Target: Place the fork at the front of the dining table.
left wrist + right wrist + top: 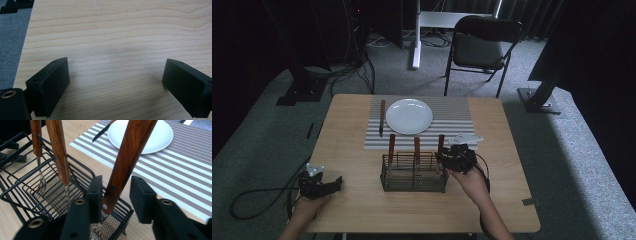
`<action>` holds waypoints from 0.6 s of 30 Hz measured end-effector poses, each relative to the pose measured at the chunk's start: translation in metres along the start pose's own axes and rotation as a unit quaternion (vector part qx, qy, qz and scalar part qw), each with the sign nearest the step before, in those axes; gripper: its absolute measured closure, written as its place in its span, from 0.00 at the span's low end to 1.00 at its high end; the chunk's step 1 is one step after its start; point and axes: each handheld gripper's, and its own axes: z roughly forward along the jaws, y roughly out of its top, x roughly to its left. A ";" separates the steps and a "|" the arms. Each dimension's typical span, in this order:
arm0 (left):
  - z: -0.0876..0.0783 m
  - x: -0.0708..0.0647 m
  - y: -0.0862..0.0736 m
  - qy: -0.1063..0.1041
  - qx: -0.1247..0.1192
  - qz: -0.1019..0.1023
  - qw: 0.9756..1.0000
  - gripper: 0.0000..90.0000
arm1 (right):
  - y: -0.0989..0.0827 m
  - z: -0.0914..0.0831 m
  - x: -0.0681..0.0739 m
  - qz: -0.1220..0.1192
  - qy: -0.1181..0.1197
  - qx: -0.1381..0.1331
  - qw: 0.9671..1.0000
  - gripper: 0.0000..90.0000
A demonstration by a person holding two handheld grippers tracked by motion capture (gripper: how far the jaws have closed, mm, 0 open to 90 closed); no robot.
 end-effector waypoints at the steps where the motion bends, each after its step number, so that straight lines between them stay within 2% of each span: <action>1: 0.000 0.000 0.000 0.000 0.000 0.000 1.000 0.08 | 0.000 0.000 0.000 0.000 -0.002 -0.001 1.000 0.75; 10: 0.000 0.000 0.000 0.000 0.000 0.000 1.000 0.08 | -0.002 -0.002 -0.005 0.024 0.004 -0.010 1.000 0.81; 14: 0.000 0.000 0.000 0.000 0.000 0.000 1.000 0.08 | -0.002 -0.004 -0.006 0.038 0.020 -0.020 0.999 0.83; 18: 0.000 0.000 0.000 0.000 0.001 0.001 1.000 0.08 | 0.004 -0.009 -0.001 0.023 0.023 -0.029 0.999 0.85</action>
